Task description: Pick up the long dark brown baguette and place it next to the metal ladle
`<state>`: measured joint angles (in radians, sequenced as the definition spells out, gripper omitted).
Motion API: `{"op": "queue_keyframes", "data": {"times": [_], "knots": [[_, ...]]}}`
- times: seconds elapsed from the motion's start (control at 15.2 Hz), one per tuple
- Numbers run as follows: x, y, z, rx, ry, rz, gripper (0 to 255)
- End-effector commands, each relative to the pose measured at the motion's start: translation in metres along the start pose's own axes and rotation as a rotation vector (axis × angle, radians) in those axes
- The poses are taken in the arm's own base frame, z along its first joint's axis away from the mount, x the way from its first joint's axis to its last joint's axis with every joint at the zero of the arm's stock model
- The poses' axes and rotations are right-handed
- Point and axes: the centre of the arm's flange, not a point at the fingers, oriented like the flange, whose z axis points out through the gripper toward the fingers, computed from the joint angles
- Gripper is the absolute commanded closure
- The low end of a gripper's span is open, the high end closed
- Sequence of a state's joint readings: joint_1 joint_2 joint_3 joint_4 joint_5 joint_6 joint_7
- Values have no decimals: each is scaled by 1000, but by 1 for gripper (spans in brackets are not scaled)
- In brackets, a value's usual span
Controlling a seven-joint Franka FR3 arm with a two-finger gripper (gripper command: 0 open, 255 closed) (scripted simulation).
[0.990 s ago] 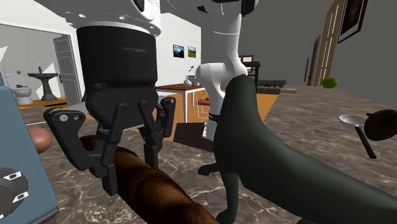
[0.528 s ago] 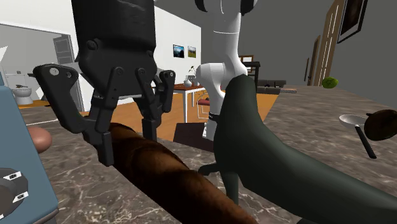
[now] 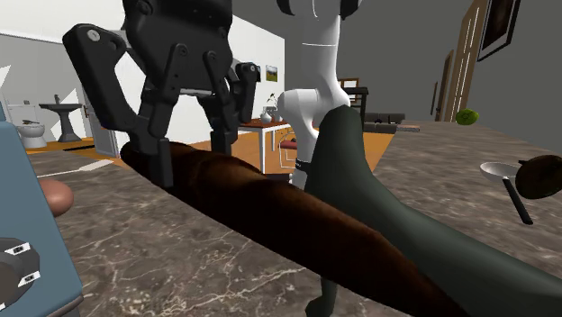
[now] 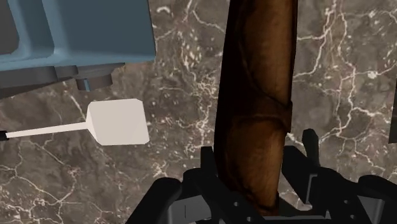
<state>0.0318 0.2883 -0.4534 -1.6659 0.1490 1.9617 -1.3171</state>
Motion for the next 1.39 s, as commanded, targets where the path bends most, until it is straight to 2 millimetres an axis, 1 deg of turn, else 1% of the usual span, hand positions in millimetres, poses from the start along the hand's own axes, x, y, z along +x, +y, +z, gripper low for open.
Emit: {"op": "queue_keyframes", "data": {"times": [0.0, 1.32], "knots": [[5, -25, -2, -1, 0, 0, 255], [54, -285, -10, -1, 0, 0, 255]]}}
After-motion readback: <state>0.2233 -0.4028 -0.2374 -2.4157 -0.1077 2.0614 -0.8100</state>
